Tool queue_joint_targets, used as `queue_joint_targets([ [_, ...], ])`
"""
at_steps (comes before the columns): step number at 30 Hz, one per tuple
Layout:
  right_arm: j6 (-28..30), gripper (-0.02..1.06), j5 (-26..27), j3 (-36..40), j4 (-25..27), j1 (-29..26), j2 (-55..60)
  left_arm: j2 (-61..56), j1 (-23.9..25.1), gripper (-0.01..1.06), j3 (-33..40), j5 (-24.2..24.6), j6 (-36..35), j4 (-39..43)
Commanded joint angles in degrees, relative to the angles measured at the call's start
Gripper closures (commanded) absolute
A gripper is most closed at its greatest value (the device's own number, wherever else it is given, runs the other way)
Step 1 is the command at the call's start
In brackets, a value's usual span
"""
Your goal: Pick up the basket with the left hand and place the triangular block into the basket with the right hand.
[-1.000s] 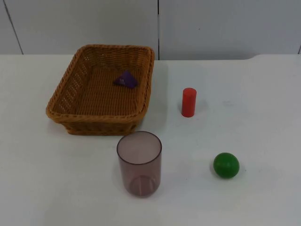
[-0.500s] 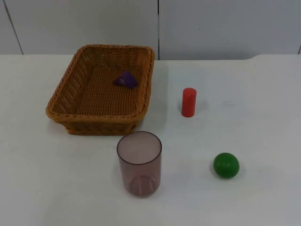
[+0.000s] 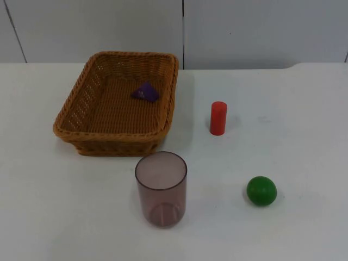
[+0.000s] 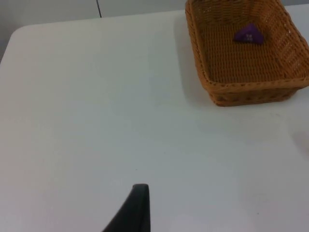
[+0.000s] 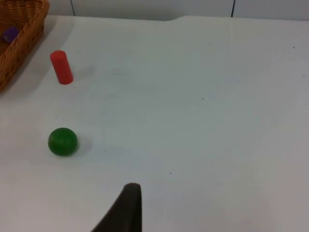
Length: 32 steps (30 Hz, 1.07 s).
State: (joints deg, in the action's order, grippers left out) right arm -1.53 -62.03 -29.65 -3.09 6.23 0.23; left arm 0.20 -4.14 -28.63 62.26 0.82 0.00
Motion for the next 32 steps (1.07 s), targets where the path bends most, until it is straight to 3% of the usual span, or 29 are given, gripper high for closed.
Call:
queue_joint_targets([
  [1,0.42,-0.01,0.34,0.06,0.32,-0.46,-0.23,-0.20,1.41,0.00,0.24,-0.66,-0.46,-0.56],
  [9,0.53,-0.01,0.34,0.06,0.32,-0.45,-0.23,-0.20,5.57,0.00,0.24,-0.66,-0.46,-0.56],
  [32,0.51,-0.01,0.34,0.06,0.21,-2.14,-0.23,-0.20,5.67,0.00,0.24,-0.66,-0.46,-0.56],
])
